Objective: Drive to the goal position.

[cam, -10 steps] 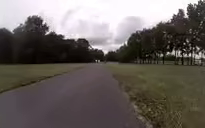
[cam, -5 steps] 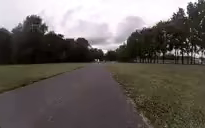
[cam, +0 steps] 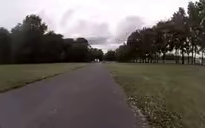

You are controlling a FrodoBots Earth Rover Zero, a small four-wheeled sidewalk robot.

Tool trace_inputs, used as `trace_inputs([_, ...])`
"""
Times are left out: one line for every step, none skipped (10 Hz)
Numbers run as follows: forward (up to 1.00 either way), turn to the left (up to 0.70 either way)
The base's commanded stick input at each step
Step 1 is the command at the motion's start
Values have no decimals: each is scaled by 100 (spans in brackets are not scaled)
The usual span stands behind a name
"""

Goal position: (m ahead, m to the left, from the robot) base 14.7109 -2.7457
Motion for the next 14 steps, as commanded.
trace_inputs([70, 0])
trace_inputs([70, 0])
trace_inputs([70, 0])
trace_inputs([70, 0])
trace_inputs([70, 0])
trace_inputs([70, 0])
trace_inputs([70, 0])
trace_inputs([70, 0])
trace_inputs([70, 0])
trace_inputs([70, 0])
trace_inputs([70, 9])
trace_inputs([70, 3])
trace_inputs([70, 8])
trace_inputs([70, 9])
